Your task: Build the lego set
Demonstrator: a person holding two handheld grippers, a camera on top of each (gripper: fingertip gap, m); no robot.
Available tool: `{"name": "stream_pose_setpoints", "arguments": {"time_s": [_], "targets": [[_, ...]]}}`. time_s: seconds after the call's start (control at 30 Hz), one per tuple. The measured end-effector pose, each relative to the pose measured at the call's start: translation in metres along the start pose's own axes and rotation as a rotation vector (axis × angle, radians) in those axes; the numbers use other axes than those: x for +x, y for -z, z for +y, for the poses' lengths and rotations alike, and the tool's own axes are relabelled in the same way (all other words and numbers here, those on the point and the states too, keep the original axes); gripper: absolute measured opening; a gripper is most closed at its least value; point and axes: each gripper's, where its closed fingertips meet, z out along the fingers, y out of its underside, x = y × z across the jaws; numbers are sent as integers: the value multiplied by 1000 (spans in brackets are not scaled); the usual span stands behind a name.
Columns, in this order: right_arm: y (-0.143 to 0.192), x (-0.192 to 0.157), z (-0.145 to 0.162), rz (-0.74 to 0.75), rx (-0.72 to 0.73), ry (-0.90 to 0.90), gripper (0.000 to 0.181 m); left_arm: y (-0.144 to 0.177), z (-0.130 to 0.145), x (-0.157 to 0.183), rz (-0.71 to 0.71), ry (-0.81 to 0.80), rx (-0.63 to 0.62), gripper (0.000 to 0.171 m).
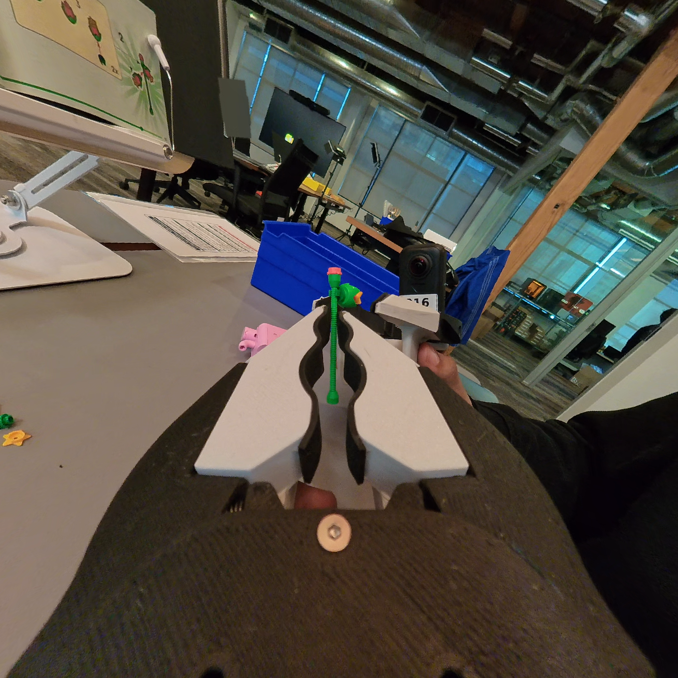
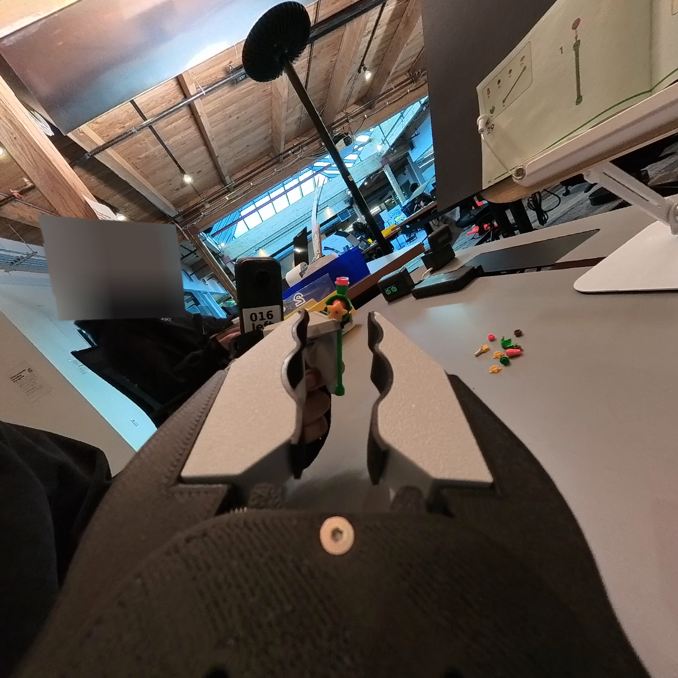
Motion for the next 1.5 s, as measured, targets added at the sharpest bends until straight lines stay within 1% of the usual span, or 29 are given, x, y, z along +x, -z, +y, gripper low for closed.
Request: {"name": "stream_pose_setpoints", "arguments": {"time_s": [0.23, 0.33, 0.47, 0.63, 0.73, 0.83, 0.87, 0.97, 1.03, 1.1, 1.23, 1.37, 1.5], "targets": [[1, 0, -2, 5, 10, 7, 29, -1, 1, 1, 4, -2, -6, 0], [2, 1, -5, 18, 22, 20, 24, -1, 2, 1, 9, 0, -9, 0], [4, 0, -6, 16, 21, 37, 12, -1, 2, 1, 13, 2, -12, 0], [5, 0, -7, 23, 23, 55, 12, -3, 4, 4, 29, 6, -26, 1], [7, 0, -9, 22, 28, 59, 11, -4, 7, 5, 34, 0, -49, 12], [10, 1, -12, 26, 33, 62, 11, -2, 9, 3, 22, -39, -80, 32], [10, 2, -12, 27, 33, 63, 11, 0, 7, 2, 14, -58, -80, 39], [12, 7, -9, 52, 10, 67, 11, 13, -9, -8, -51, -103, -36, 44], [11, 8, -3, 63, -38, 78, 11, 24, -22, -18, -112, -118, 10, 44], [8, 9, 10, 84, -125, 129, 11, 38, -35, -31, -186, -121, 65, 44], [1, 12, 42, 156, -343, 328, 12, 62, -54, -49, -290, -109, 147, 41], [-8, 6, 73, 161, -495, 450, 12, 74, -62, -56, -326, -98, 185, 40], [-12, 4, 99, 162, -611, 532, 12, 75, -63, -59, -343, -106, 182, 39]]}}
